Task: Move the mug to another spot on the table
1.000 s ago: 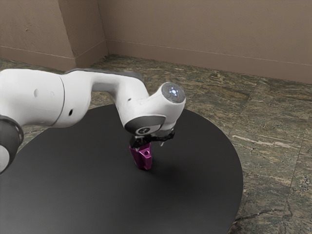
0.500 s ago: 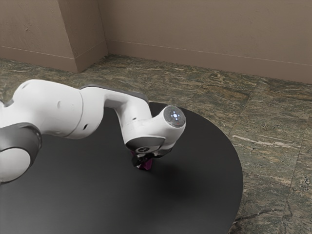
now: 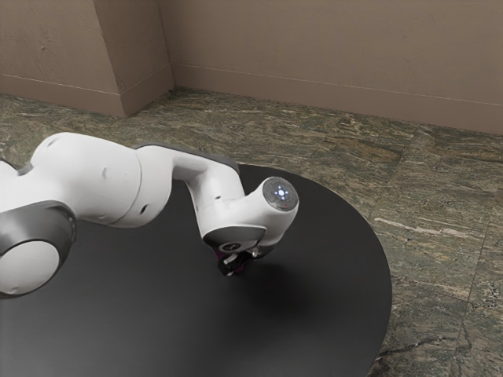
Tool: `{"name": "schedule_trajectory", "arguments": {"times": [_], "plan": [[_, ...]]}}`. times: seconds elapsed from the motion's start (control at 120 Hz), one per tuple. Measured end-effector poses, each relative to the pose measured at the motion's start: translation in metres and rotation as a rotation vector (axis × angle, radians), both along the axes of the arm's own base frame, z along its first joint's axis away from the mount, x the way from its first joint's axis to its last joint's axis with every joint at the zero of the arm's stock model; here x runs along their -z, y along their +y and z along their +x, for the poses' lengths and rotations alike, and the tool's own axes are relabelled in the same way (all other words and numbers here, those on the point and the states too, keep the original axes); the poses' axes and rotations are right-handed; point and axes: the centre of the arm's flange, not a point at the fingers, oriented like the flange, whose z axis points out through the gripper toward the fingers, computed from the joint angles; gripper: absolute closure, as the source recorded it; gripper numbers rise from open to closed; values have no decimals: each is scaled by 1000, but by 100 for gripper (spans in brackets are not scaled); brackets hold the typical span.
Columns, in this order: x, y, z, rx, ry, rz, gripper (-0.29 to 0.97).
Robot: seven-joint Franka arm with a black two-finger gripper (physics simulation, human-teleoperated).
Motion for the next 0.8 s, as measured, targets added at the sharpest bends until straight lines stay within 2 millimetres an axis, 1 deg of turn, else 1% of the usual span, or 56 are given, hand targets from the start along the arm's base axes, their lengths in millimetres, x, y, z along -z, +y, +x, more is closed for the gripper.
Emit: {"name": "schedule_trajectory", "arguments": {"times": [0.242, 0.533, 0.8], "plan": [[1, -10, -4, -15, -18, -7, 33], [2, -8, -4, -38, -29, -4, 39], [2, -8, -4, -43, -32, 0, 50]]}}
